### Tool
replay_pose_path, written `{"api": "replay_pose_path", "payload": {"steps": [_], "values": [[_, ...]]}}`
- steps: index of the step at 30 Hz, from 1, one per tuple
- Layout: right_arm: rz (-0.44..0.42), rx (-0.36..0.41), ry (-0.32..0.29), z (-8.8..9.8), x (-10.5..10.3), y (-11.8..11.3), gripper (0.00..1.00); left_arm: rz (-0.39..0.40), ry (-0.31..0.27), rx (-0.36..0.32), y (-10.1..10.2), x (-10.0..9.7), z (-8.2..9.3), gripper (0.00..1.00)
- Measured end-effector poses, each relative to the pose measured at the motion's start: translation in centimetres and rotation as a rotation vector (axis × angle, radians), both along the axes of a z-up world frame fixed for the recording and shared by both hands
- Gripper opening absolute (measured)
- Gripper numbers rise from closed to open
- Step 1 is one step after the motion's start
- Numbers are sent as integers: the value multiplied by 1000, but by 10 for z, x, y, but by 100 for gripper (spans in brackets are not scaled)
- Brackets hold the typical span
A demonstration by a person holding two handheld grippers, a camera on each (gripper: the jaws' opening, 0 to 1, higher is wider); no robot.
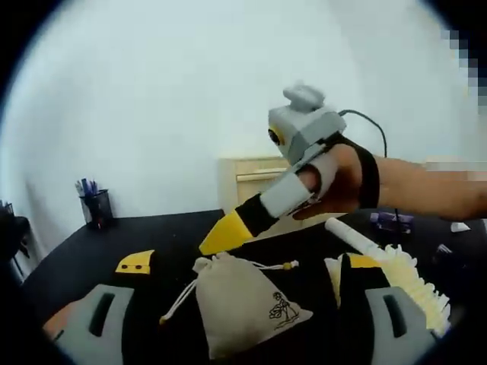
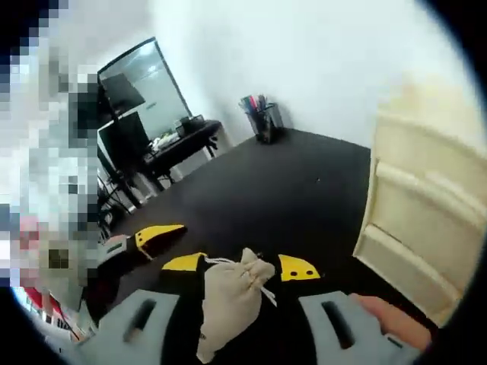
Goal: Open the drawer, pick up the cosmetic bottles from the table one by one, place them into the drawer, release the gripper, close the drawer, and move the gripper away
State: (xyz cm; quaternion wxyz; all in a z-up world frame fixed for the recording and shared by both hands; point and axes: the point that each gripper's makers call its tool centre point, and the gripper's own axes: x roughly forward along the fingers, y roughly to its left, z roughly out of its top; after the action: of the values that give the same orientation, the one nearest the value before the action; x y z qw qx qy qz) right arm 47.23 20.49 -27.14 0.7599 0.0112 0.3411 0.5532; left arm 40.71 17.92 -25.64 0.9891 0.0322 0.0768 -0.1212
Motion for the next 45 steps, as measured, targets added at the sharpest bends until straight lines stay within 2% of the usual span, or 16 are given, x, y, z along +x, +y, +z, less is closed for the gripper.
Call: {"api": "replay_pose_path", "payload": {"steps": [6, 9, 10, 13, 16, 20, 24, 29, 38, 40, 42, 43, 45], "values": [[-44, -22, -7, -15, -2, -4, 32, -4, 2, 6, -2, -1, -1, 92], [-58, -35, 1, -28, -12, -3, 33, -5, 2, 4, -2, -2, -1, 92], [-56, -31, 15, -30, -16, -2, 33, -5, 3, 4, -3, -2, -2, 92], [-61, 12, 142, -34, -30, 3, 32, -5, 8, 8, -3, -2, -3, 92], [-62, 7, 151, -40, -33, 3, 30, -6, 14, 15, -3, -1, -4, 91], [-53, 17, 180, -39, -41, 3, 21, -4, 12, 16, -2, -1, -4, 91], [-34, 19, 134, -33, -45, 4, 13, -7, 16, 15, -2, 0, -4, 91], [-5, 53, 69, -10, -32, 6, 8, -12, 16, 10, -4, -1, -5, 90], [-1, 75, -223, 32, -27, -3, 6, -4, 8, -15, -1, -1, -2, 89], [-6, 88, -260, 42, -25, -6, 6, -3, 8, -19, 0, 0, -2, 88], [8, 132, -323, 60, -24, -8, 6, -1, 8, -21, 1, 0, -2, 88], [3, 144, -334, 65, -27, -12, 6, 1, 8, -24, 1, 0, -2, 88], [55, 216, -396, 83, -35, -13, 6, 3, 4, -34, 2, 1, -1, 87]]}}
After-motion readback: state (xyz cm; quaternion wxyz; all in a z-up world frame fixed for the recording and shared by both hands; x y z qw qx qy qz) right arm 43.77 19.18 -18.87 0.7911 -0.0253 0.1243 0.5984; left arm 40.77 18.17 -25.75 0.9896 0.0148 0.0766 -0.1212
